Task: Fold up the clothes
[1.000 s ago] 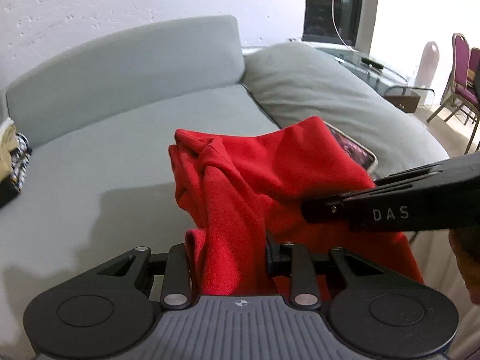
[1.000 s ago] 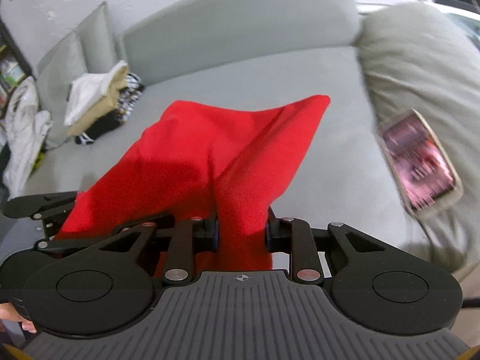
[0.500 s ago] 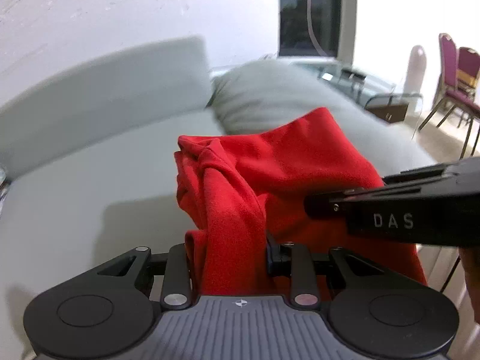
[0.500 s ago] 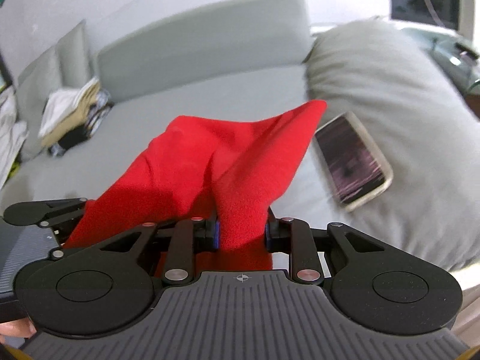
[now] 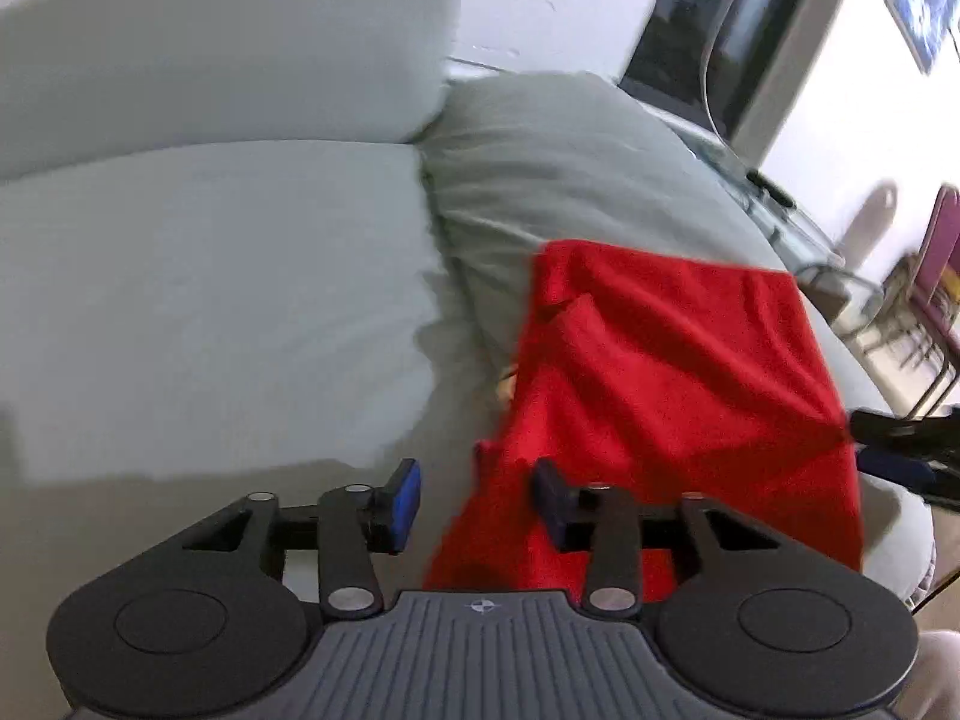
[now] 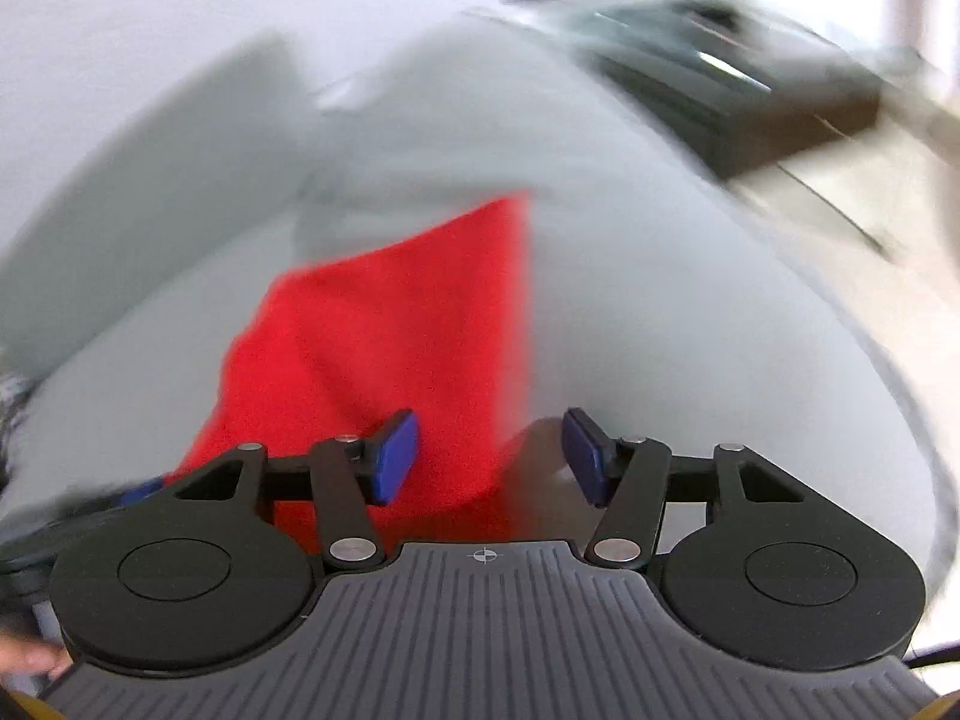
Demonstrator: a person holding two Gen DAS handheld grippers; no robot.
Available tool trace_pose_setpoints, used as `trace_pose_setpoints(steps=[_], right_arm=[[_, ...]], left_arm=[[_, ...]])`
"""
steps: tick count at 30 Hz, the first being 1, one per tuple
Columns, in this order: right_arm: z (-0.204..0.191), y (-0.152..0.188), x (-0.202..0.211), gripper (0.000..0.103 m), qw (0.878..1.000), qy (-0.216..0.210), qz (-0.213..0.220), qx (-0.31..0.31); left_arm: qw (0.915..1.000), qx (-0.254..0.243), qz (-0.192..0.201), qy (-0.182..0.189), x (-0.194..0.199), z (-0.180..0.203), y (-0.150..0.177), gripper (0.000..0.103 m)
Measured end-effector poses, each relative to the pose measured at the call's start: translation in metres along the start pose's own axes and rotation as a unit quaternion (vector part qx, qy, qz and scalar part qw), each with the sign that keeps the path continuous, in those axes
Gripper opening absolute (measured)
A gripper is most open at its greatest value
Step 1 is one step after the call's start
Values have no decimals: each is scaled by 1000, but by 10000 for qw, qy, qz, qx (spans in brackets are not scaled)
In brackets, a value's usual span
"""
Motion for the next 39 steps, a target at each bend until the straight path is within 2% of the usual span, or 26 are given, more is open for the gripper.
trace_pose_setpoints(steps=[1,2,4,5,6,8,10,12,14,15,16,17,19,20,21,23,24,26,28,29,30,32,39], right_arm=[[12,5,9,66,9994,-211,151,-250],[22,11,20,73,9981,-258,286,-475],[30,20,36,74,9971,-217,475,-556],[32,23,43,68,9968,-218,558,-527],[30,26,49,52,9968,-207,631,-439],[11,30,54,30,9974,-138,703,6],[-13,35,48,29,9955,-52,646,692],[-38,37,38,29,9888,38,576,1377],[-53,40,20,27,9800,324,412,1921],[-54,44,11,24,9731,639,278,2195],[-55,48,2,25,9644,952,145,2464],[-55,52,-4,31,9571,1184,44,2643],[-53,51,0,34,9625,1217,-23,2426],[-52,47,6,36,9689,1118,-84,2207],[-52,43,14,40,9763,932,-121,1947],[-54,38,35,44,9871,562,-154,1493],[-55,36,47,53,9908,394,-173,1282],[-58,35,71,60,9952,69,-261,941],[-65,37,94,62,9959,-162,-321,829],[-69,38,104,64,9956,-209,-340,843],[-73,39,113,64,9949,-175,-366,929],[-82,41,130,64,9932,-118,-425,1074],[-92,33,187,72,9929,-144,-643,988]], left_arm=[[9999,89,101,75,10,-9,4,45],[9995,202,196,113,19,-13,8,44],[9984,290,387,303,32,-11,9,40],[9975,260,482,451,35,-4,7,31],[9963,54,574,638,36,10,5,22],[9923,-463,737,881,37,40,4,19],[9902,-1046,676,638,27,62,10,20],[9847,-1597,590,381,16,83,15,16],[9882,-1527,96,-84,-6,77,23,13],[9889,-1457,-110,-278,-14,71,28,16],[9893,-1430,-30,-277,-12,67,31,16],[9875,-1529,-37,-376,-9,72,31,17],[9846,-1666,-59,-529,1,82,30,16],[9857,-1606,-37,-511,10,86,30,21],[9868,-1543,-17,-496,21,89,30,30],[9891,-1376,-6,-515,45,96,30,39],[9897,-1316,-56,-565,58,99,30,40],[9906,-1241,-100,-573,80,100,30,45],[9905,-1262,4,-545,99,108,29,55],[9904,-1271,56,-534,108,112,29,64],[9904,-1265,105,-546,117,113,29,68],[9903,-1253,203,-569,134,116,28,71],[9938,-926,352,-508,182,117,24,78]])
Point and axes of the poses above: each gripper's, at about its wrist camera, not at the fingertips, and x roughly against the way its jaws point, z to its right, y to its underside, the point moved 4 cm from there along -x, roughly the way its jaws point, and after that the axes turned 8 degrees about x, right-handed, at the moved point
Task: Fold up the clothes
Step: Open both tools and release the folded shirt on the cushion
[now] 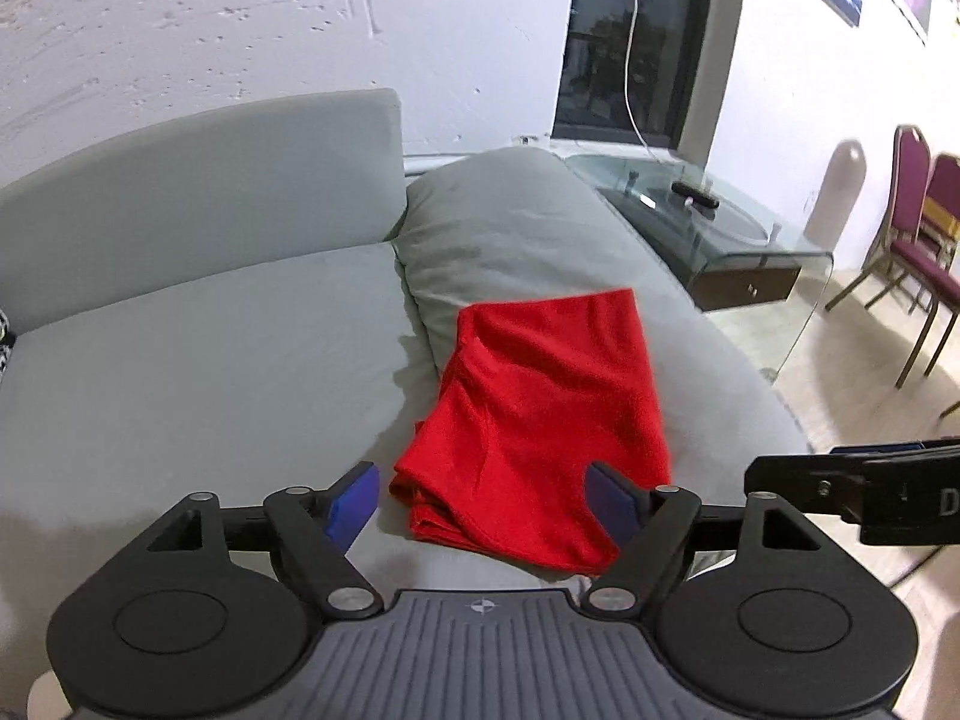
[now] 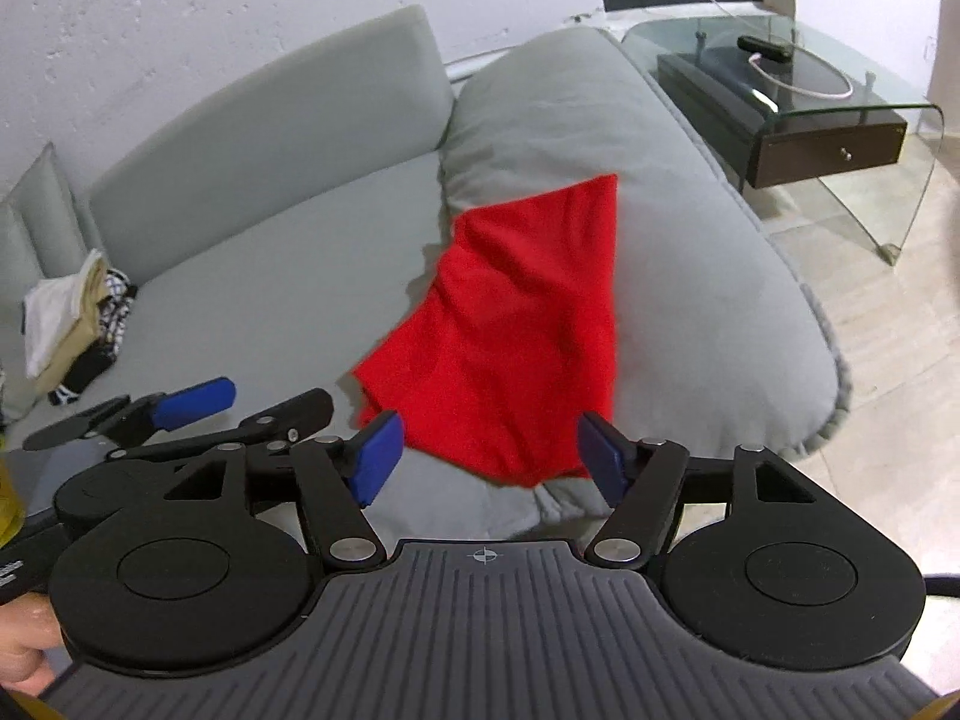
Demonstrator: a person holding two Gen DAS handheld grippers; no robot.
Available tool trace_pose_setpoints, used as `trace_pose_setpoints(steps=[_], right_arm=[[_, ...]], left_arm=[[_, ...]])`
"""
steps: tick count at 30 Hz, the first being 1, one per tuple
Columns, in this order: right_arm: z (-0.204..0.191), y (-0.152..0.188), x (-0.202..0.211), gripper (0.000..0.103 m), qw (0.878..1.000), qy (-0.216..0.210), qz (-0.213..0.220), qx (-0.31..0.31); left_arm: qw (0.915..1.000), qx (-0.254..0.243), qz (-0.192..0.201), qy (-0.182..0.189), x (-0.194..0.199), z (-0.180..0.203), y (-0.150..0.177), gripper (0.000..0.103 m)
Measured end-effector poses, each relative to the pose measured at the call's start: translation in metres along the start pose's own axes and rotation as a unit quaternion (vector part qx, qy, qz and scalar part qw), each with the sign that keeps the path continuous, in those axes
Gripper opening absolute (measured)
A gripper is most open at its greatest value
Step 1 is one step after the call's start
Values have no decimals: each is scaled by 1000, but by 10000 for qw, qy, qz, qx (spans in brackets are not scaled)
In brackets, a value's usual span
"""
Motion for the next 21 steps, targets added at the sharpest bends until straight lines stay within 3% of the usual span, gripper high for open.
trace_pose_setpoints(steps=[7,15,21], right_arm=[[-14,0,43,76,9997,-168,-147,100],[-20,5,86,76,9984,260,-130,484],[-15,7,106,76,9952,621,-227,717]], left_arm=[[9996,37,116,265,30,14,3,82],[9987,216,119,439,55,31,3,93],[9985,38,59,541,51,46,6,96]])
Point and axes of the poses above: each gripper's, at about its wrist camera, not at the fingertips, and x roughly against the way its jaws point, z to its right, y to its underside, the point moved 4 cm from there along -x, roughly the way its jaws point, and after that the axes turned 8 degrees about x, right-handed, at the moved point
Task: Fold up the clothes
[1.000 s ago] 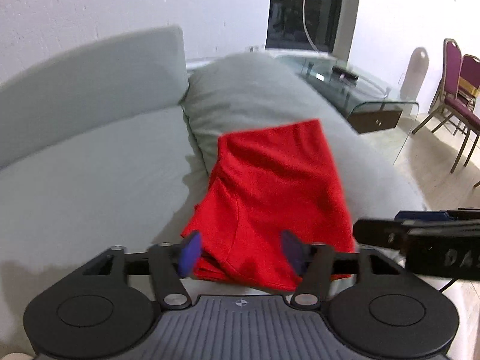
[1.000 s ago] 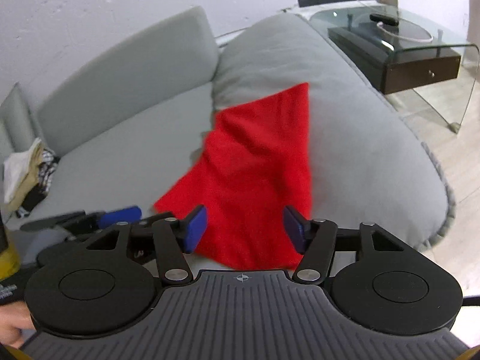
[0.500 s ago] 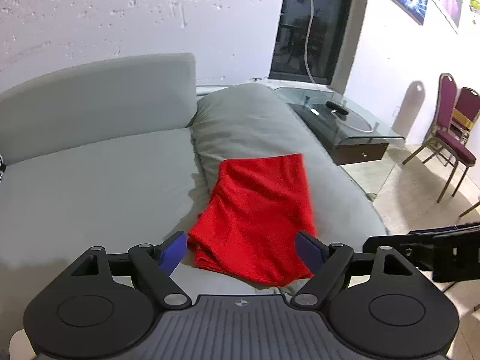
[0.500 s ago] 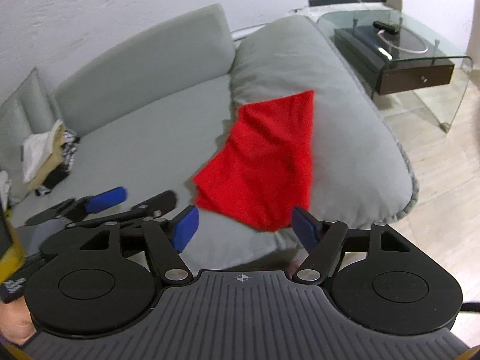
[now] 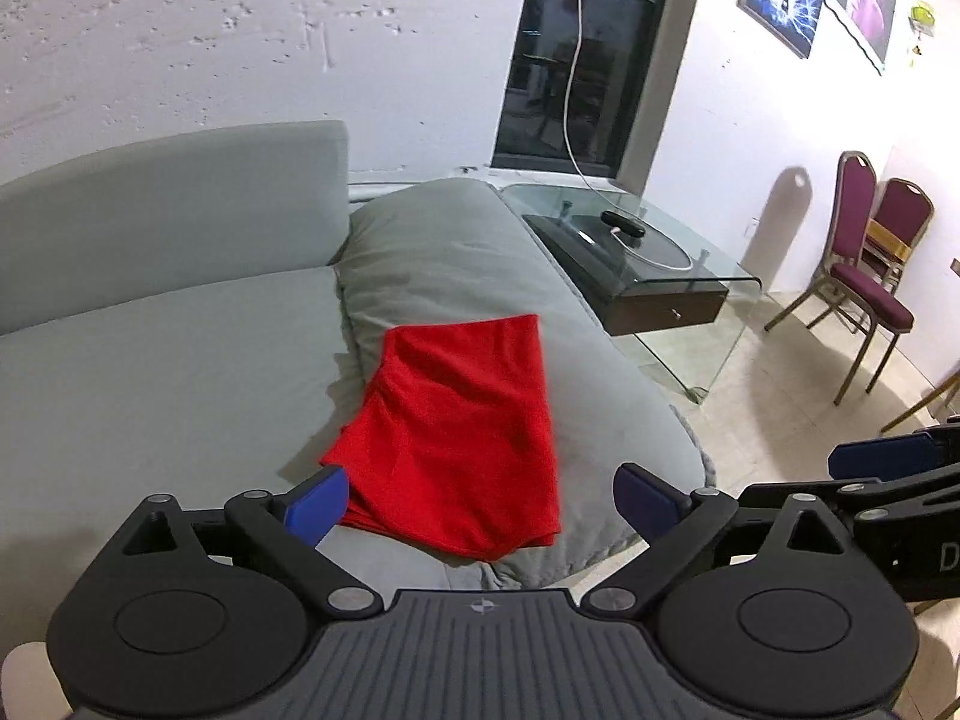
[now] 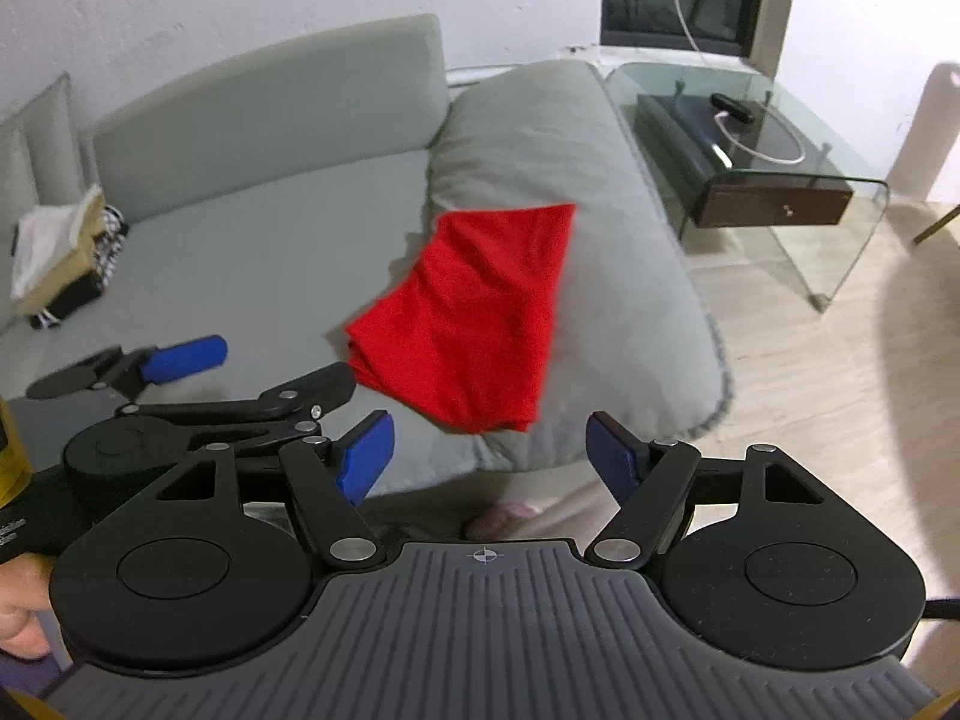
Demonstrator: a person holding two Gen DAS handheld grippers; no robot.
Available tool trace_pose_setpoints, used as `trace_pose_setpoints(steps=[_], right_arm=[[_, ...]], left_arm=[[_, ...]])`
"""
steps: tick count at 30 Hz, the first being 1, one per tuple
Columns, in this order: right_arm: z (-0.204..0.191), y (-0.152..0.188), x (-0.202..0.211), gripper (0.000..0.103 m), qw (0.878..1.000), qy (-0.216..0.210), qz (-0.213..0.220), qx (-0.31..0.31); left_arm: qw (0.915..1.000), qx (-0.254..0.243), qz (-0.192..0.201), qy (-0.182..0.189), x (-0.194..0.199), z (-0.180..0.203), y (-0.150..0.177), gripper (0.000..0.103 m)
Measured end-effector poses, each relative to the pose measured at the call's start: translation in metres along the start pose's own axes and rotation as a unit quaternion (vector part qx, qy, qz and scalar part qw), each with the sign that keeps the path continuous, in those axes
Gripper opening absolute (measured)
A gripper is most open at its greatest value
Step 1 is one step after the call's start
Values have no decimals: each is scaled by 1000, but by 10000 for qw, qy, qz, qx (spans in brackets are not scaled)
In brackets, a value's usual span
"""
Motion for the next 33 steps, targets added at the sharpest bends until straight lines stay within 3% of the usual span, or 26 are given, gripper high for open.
trace_pose_setpoints(steps=[17,33], right_arm=[[9,9,-18,76,9999,160,6,-14],[11,9,-25,76,9997,213,-62,-39]], left_arm=[[9999,56,-60,-131,-17,-1,4,97],[9998,138,-131,-16,-21,-2,2,97]])
Point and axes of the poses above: each gripper's, at about its wrist camera, not at the fingertips, and x roughly against the way its jaws point, z to its right, y to its underside, the point moved 4 cm from there along -x, roughly the way its jaws point, and after that the axes turned 8 degrees about x, right-handed, at the moved point
